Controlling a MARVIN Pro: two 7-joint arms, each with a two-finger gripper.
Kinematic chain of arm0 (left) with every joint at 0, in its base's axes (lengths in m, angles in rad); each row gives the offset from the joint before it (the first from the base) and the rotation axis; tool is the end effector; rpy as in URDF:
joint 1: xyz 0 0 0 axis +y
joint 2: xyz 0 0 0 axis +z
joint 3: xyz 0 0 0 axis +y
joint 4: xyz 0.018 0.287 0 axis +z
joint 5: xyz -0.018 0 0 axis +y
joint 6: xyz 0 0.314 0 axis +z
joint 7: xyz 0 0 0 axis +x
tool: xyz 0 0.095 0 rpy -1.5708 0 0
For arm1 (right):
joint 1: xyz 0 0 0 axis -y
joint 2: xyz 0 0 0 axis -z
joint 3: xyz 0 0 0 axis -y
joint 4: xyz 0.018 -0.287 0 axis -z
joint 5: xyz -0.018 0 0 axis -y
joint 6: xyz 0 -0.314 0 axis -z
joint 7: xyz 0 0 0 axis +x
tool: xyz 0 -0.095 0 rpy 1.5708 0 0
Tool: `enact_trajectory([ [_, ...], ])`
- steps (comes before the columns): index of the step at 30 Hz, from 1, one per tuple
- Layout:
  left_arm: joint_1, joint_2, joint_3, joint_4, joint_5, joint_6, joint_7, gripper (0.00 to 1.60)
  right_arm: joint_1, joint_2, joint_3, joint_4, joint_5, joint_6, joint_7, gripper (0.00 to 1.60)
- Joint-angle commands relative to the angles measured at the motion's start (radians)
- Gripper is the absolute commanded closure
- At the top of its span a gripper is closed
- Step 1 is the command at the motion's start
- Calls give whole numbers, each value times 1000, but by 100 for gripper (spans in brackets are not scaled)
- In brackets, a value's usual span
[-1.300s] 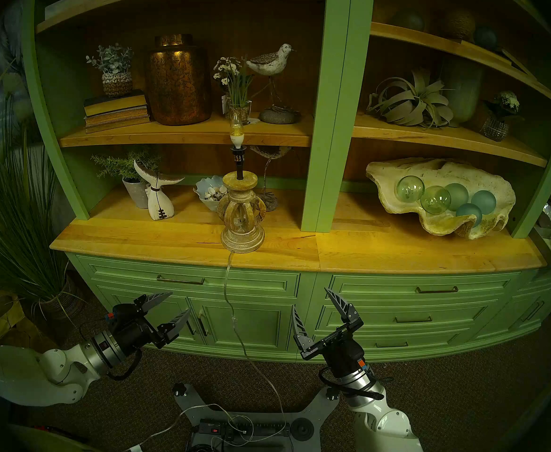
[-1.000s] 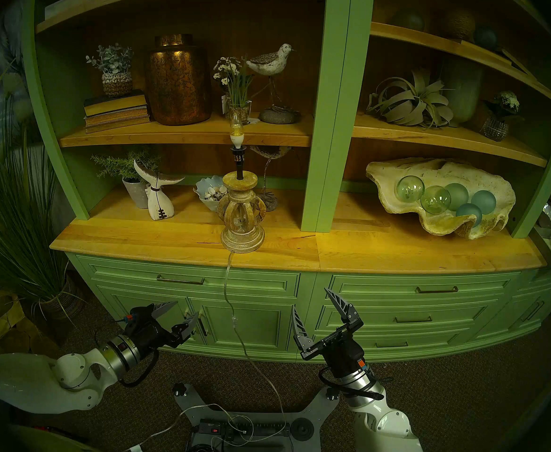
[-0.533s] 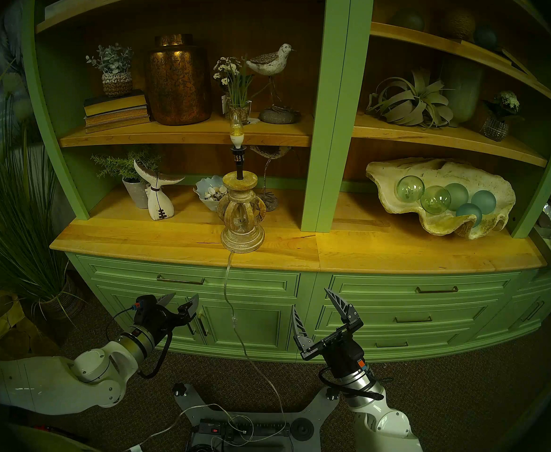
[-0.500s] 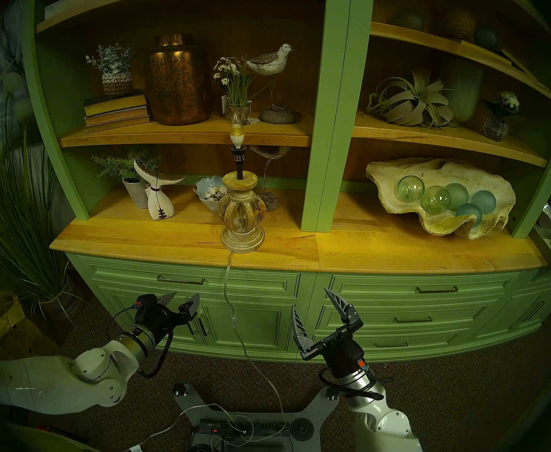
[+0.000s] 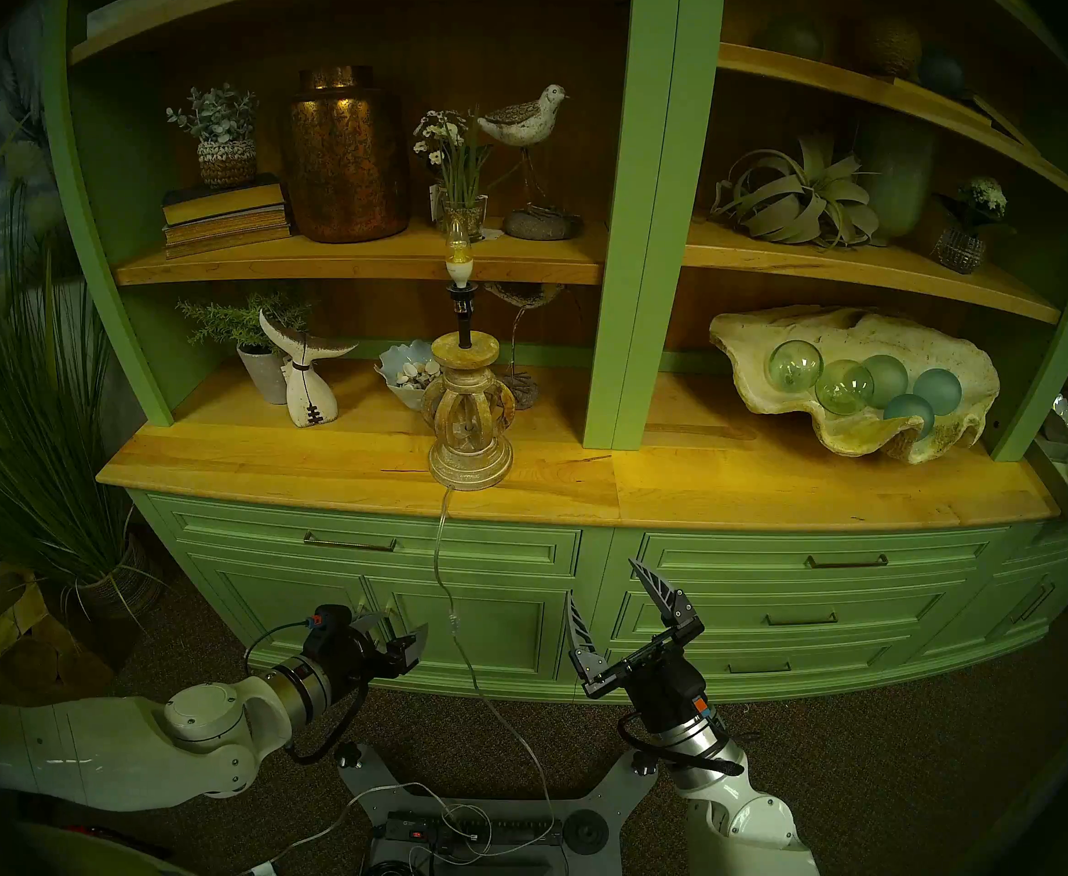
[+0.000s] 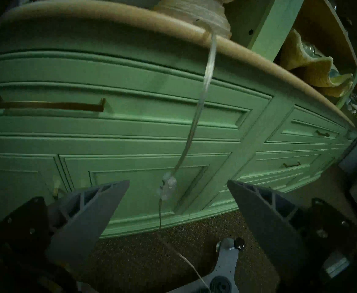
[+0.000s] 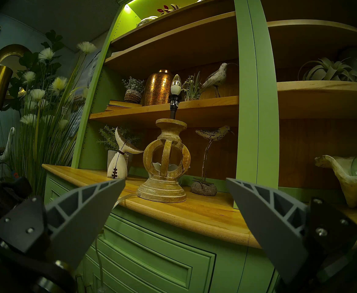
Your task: Grab cable and switch light on
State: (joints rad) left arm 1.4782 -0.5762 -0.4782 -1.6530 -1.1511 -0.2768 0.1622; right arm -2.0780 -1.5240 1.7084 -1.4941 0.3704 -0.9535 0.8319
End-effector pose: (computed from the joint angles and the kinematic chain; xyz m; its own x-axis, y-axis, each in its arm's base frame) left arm 0.2617 0.0339 -0.4308 0.5662 0.0588 0.8222 -0.3119 -0.9080 0.2797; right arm 0.2029 -0.0170 -0.4073 -0.3996 -0.0735 0.9137 0.4475 -0.8856 0.1245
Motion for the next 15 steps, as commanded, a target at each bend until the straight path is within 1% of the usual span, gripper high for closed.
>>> enact_trajectory([
  [1, -71, -106, -27, 61, 1, 3, -10, 0, 5, 1, -1, -25, 1, -4, 2, 0],
  [2, -77, -122, -26, 72, 1, 10, -11, 0, 5, 1, -1, -24, 1, -4, 2, 0],
  [3, -90, -135, -11, 76, -3, 17, -14, 0, 6, 1, -1, -24, 1, -5, 2, 0],
  [4, -90, -156, -15, 89, 1, 21, -16, 0, 6, 1, -1, -23, 1, -5, 2, 0],
  [6, -98, -158, -5, 84, -2, 23, -19, 0, 6, 1, -1, -23, 1, -5, 2, 0],
  [7, -104, -184, 1, 91, 6, 28, -16, 0, 6, 1, -1, -23, 2, -5, 2, 0],
  [9, -107, -194, 4, 93, 10, 31, -17, 0, 6, 1, -1, -22, 2, -5, 2, 0],
  [10, -112, -211, 13, 100, 13, 36, -16, 0, 6, 1, -1, -23, 2, -5, 2, 0],
  [11, -109, -234, 8, 118, 21, 36, -17, 0, 6, 1, -1, -23, 2, -5, 2, 0],
  [12, -109, -234, 8, 118, 21, 36, -17, 0, 6, 1, -1, -23, 2, -5, 2, 0],
  [15, -110, -270, 12, 150, 36, 24, -15, 0, 5, 1, -1, -25, 2, -4, 2, 0],
])
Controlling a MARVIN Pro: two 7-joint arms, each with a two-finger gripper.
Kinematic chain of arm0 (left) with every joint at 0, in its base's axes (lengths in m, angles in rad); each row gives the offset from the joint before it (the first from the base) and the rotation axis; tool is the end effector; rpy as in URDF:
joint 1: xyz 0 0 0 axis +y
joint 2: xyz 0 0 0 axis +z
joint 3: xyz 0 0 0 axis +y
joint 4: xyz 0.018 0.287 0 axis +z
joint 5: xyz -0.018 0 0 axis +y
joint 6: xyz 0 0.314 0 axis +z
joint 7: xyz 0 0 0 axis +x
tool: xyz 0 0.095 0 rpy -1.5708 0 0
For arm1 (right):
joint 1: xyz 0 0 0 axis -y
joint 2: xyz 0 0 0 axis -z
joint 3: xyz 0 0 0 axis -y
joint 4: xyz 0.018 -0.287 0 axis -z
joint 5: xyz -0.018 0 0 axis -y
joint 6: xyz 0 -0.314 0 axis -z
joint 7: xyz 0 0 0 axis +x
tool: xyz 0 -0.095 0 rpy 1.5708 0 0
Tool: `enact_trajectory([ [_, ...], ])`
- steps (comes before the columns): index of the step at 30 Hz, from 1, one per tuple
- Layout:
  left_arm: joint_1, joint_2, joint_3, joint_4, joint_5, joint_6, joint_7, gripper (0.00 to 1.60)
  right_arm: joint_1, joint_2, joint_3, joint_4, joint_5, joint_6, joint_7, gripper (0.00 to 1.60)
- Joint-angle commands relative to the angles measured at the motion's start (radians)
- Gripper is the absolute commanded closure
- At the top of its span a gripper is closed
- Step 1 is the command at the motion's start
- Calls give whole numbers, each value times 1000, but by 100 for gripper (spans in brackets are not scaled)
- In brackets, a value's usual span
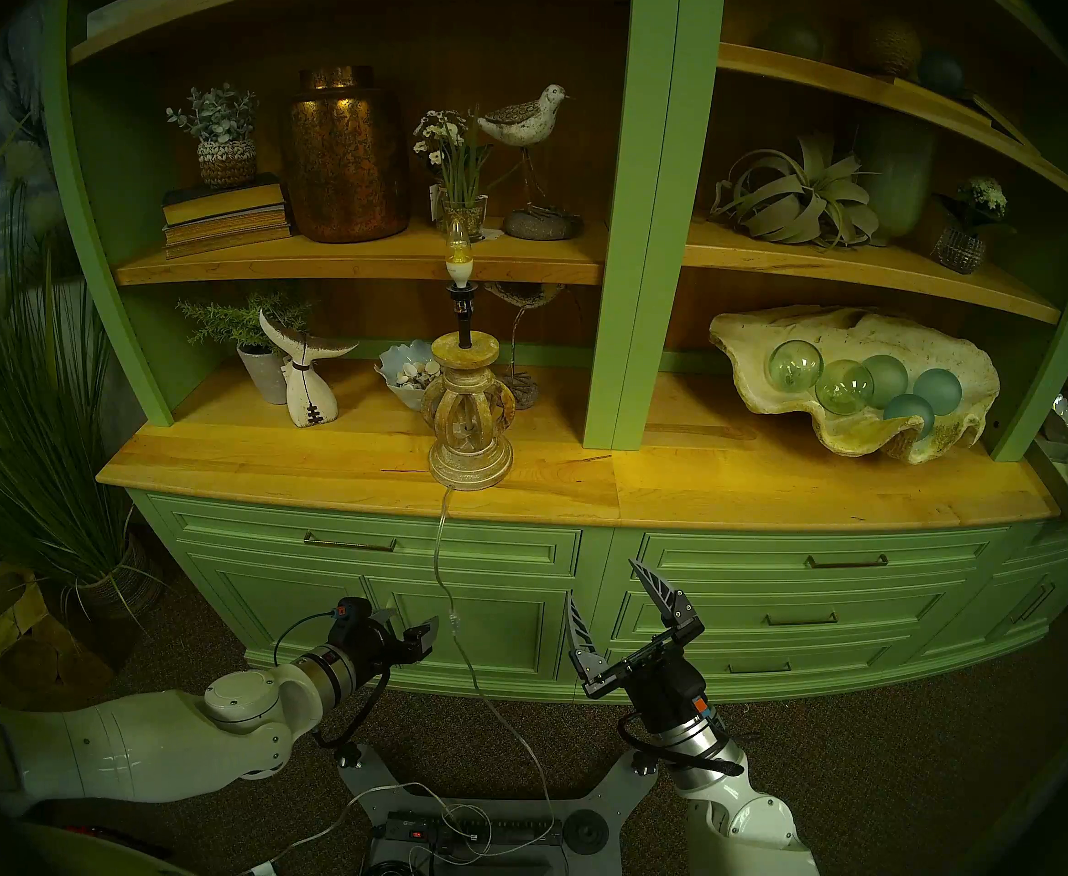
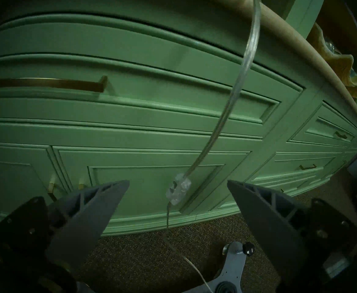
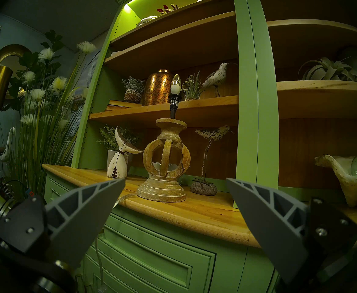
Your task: Grab cable and switch light on
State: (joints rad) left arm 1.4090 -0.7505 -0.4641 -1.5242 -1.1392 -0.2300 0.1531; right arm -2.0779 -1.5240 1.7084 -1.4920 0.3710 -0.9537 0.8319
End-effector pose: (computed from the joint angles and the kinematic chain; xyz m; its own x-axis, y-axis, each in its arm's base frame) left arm 0.2881 -0.0096 -0.4508 0.5738 0.0920 0.8138 -0.3118 -0.8943 0.3209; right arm 0.2026 -0.0171 -0.4079 -0.3981 -0.0738 0.9144 0.4472 -0.8859 0.1232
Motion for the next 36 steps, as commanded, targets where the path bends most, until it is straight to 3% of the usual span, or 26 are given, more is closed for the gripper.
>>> enact_trajectory([
  [1, -43, -102, -1, 25, 26, -24, -4, 0, 5, 1, -1, -27, 1, -4, 2, 0],
  [21, -81, -240, 7, 192, 124, -68, 37, 0, 4, 1, -1, -28, 1, -4, 2, 0],
  [36, -75, -241, 11, 254, 161, -90, 34, 0, 3, 1, -1, -31, 0, -2, 1, 0],
])
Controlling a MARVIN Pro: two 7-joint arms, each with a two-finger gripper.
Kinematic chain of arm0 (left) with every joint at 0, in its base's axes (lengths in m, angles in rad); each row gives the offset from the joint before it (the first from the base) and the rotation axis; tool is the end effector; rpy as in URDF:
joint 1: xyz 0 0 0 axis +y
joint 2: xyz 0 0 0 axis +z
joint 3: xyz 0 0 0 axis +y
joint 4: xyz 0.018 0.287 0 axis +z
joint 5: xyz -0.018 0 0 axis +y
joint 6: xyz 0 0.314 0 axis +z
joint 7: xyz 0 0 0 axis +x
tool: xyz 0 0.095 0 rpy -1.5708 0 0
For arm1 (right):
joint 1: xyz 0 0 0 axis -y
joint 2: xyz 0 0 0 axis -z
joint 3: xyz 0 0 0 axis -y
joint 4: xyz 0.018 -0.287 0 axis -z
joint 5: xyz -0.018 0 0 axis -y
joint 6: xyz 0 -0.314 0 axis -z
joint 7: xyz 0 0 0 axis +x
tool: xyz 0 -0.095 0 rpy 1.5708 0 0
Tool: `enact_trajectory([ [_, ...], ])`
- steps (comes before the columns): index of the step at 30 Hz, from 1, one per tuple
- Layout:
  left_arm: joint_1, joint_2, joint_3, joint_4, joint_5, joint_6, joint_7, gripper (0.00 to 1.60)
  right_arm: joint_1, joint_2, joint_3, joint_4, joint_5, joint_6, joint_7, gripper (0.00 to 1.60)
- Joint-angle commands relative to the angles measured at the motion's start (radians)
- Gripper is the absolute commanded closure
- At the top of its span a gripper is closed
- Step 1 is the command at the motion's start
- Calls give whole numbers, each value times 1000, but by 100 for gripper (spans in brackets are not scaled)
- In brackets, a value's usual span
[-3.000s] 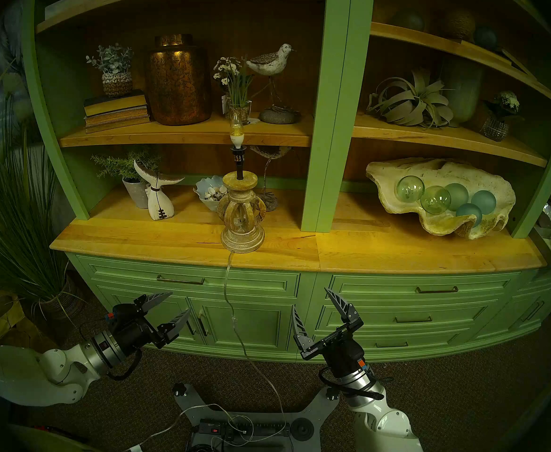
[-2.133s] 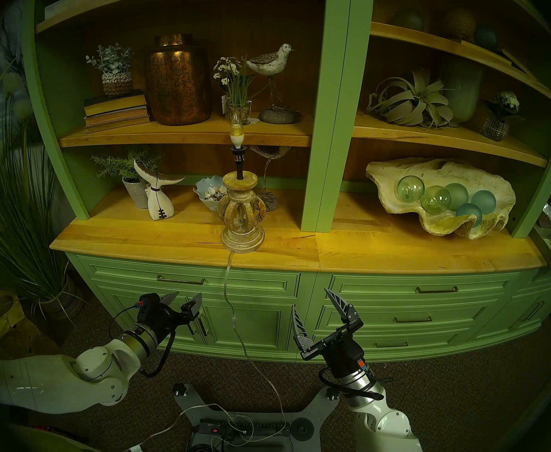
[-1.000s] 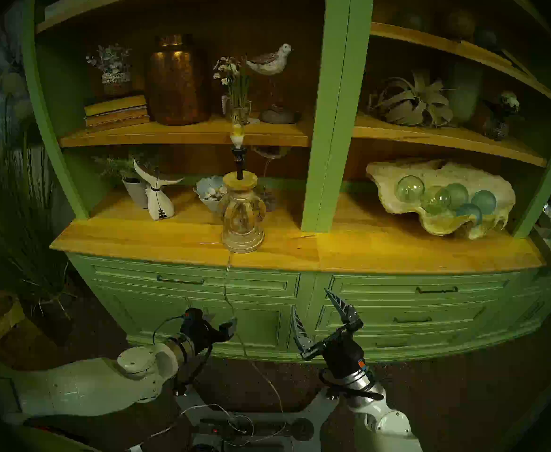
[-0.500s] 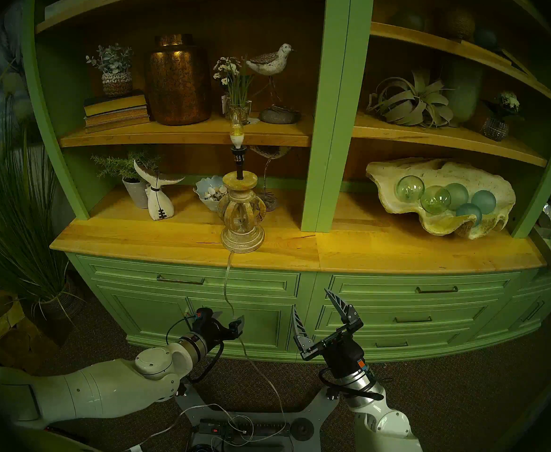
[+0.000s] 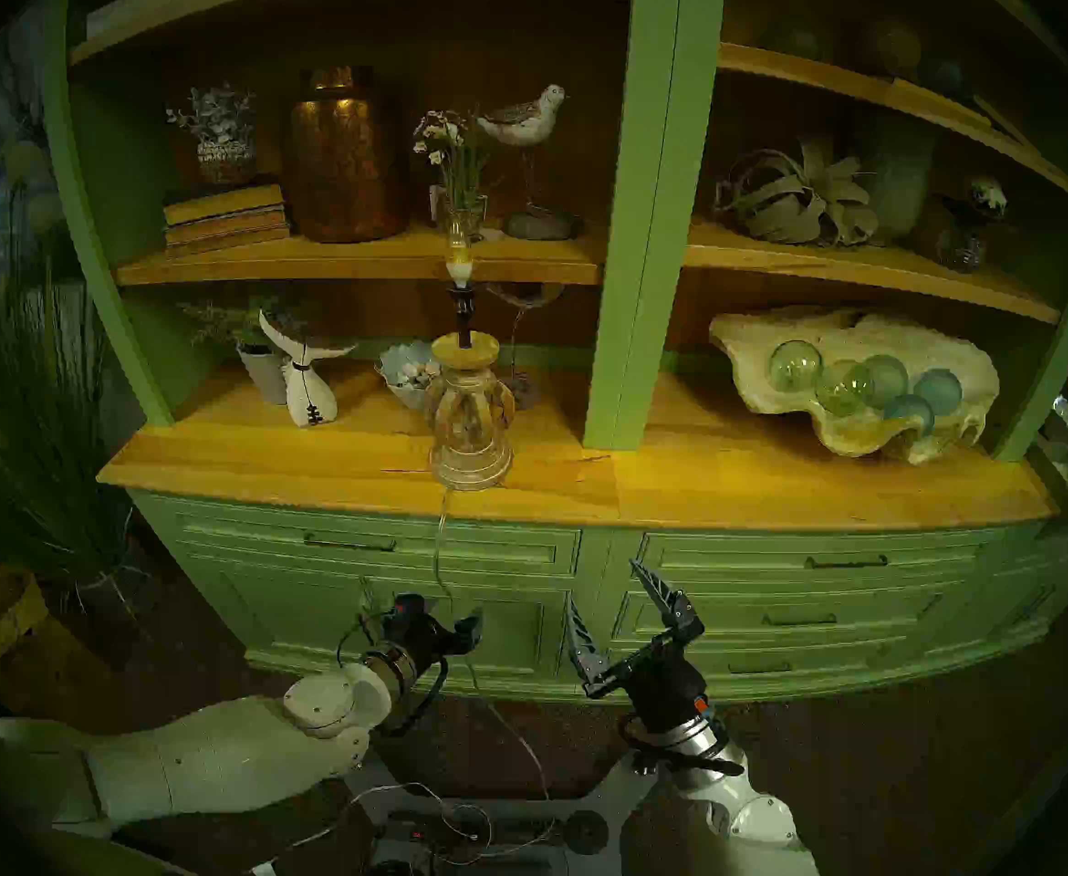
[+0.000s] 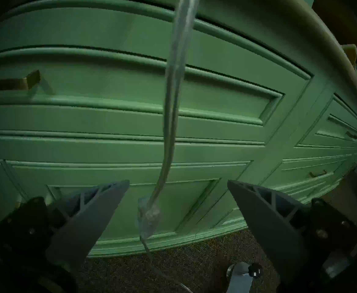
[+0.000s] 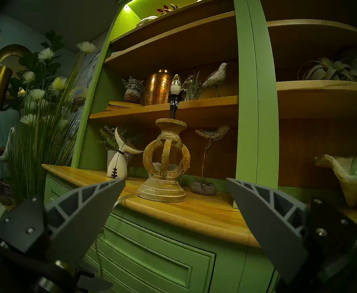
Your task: Grab cable and switch light on
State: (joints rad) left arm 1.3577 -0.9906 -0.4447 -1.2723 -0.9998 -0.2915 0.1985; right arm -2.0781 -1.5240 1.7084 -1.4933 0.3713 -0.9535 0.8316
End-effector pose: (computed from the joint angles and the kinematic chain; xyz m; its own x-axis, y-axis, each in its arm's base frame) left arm 0.3110 -0.0561 -0.4890 0.5041 0.0648 0.8612 -0.3093 -0.9175 0.2501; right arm 0.2027 -0.0171 -0.4075 -0.3990 -0.0740 0.9140 0.4468 -0.8861 0.1233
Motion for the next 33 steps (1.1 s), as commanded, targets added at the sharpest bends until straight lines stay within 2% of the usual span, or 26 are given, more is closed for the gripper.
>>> enact_trajectory([
  [1, -26, 5, -8, 8, 31, -30, -12, 0, 3, 1, -1, -29, 0, -2, 2, 0],
  [10, -33, -2, -26, 35, 28, -57, -31, 0, 4, 1, -1, -28, 0, -3, 2, 0],
  [33, -68, -83, -31, 160, 38, -80, -104, 0, 4, 2, -1, -27, 1, -4, 2, 0],
])
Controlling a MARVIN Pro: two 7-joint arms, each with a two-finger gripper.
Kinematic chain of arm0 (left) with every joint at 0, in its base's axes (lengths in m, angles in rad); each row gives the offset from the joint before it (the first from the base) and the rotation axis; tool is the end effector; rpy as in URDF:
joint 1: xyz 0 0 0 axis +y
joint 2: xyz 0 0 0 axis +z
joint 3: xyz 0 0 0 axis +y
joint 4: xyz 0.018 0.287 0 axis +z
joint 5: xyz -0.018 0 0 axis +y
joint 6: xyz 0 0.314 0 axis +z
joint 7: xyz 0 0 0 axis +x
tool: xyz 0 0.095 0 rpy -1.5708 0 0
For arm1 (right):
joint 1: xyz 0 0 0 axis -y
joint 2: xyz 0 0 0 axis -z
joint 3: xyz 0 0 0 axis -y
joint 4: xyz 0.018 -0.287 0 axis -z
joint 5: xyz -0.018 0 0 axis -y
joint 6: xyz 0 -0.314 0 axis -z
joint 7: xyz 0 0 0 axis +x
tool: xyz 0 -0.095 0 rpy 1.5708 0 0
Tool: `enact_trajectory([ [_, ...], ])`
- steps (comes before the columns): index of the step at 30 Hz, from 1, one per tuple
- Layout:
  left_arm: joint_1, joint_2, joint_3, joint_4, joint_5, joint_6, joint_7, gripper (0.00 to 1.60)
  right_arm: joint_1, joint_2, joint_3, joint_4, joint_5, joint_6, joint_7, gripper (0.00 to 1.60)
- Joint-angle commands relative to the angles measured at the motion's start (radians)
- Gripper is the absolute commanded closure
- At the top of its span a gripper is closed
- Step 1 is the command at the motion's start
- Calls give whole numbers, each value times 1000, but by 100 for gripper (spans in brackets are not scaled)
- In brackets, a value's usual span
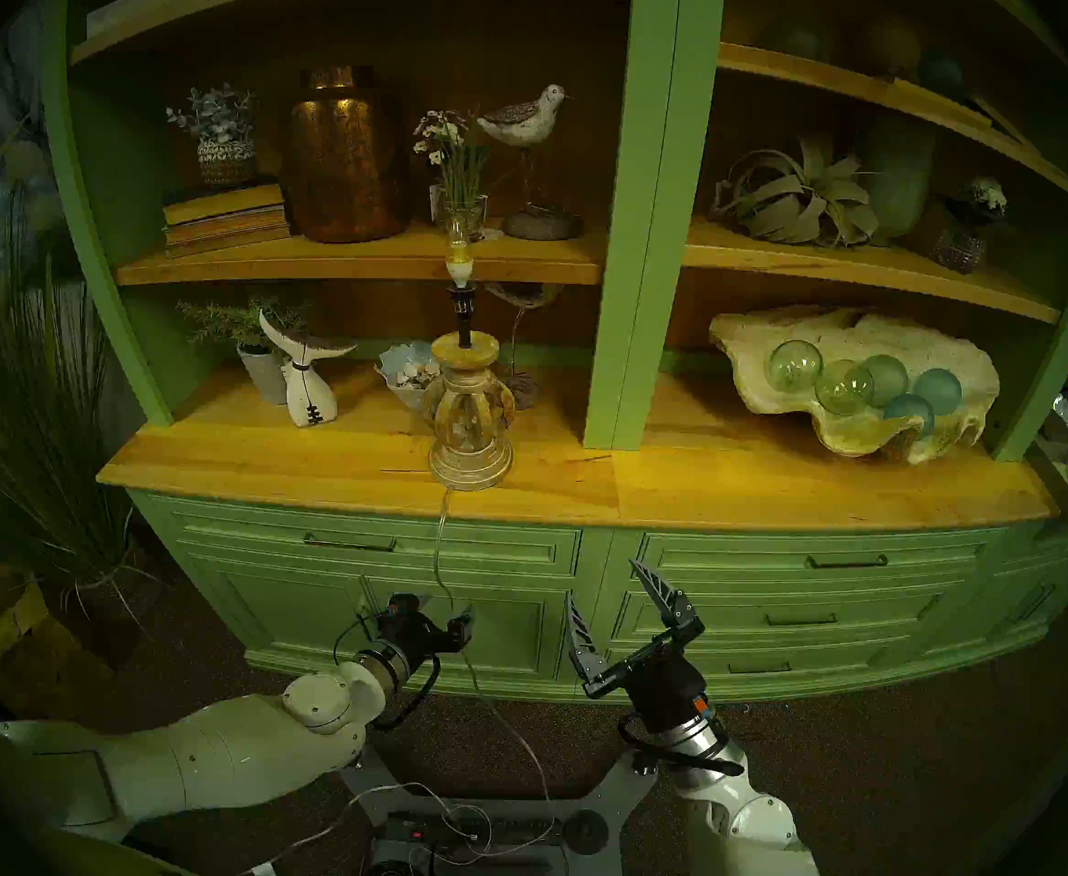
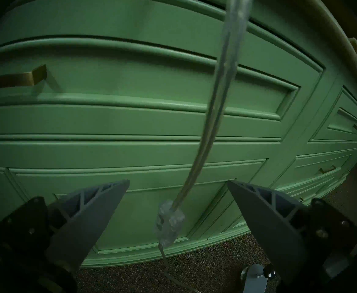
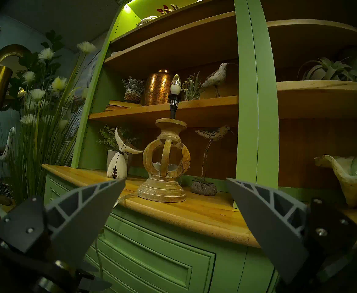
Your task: Grab cable and switch light on
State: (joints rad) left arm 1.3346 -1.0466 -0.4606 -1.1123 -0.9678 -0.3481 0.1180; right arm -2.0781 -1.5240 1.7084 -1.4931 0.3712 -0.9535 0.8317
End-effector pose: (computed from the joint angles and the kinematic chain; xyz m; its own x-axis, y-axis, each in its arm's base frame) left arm 0.3242 -0.0414 -0.5089 0.4690 0.0373 0.8824 -0.3237 -0.9223 0.2111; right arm 0.2027 -0.0171 -0.4076 -0.3988 -0.0740 0.9141 0.4470 -0.8860 0.1233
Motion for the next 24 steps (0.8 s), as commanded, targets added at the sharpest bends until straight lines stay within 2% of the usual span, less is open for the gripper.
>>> enact_trajectory([
  [1, -45, -29, -16, 2, 6, -26, -26, 3, 5, 2, -1, -27, 1, -4, 2, 0],
  [2, -47, -33, -17, 8, 6, -27, -27, 6, 5, 2, -1, -27, 1, -4, 2, 0],
  [3, -47, -35, -19, 13, 4, -31, -31, 17, 5, 2, -1, -27, 1, -4, 2, 0],
  [5, -45, -40, -24, 21, 2, -47, -41, 21, 5, 2, -1, -27, 1, -4, 2, 0],
  [9, -51, -37, -26, 11, 9, -51, -48, 18, 5, 2, -1, -27, 1, -4, 2, 0],
  [10, -53, -39, -28, 11, 8, -47, -53, 31, 5, 2, -1, -27, 1, -4, 2, 0],
  [11, -54, -40, -29, 13, 7, -47, -55, 68, 5, 2, -1, -27, 1, -4, 2, 0],
  [12, -54, -40, -29, 13, 7, -47, -55, 68, 5, 2, -1, -27, 1, -4, 2, 0],
  [13, -53, -45, -32, 25, -1, -46, -67, 89, 4, 1, -1, -28, 0, -3, 2, 0],
  [19, -50, -64, -39, 88, -20, -55, -110, 90, 3, 1, -1, -29, 0, -2, 2, 0],
  [21, -48, -63, -43, 93, -32, -52, -129, 104, 3, 1, -1, -29, 0, -2, 2, 0],
  [22, -46, -63, -44, 95, -35, -52, -134, 126, 3, 1, -1, -29, 0, -2, 2, 0],
  [23, -42, -61, -47, 96, -47, -50, -146, 159, 3, 1, -1, -29, 0, -2, 2, 0],
  [24, -41, -62, -46, 101, -45, -54, -149, 160, 3, 1, -1, -29, 0, -2, 2, 0],
])
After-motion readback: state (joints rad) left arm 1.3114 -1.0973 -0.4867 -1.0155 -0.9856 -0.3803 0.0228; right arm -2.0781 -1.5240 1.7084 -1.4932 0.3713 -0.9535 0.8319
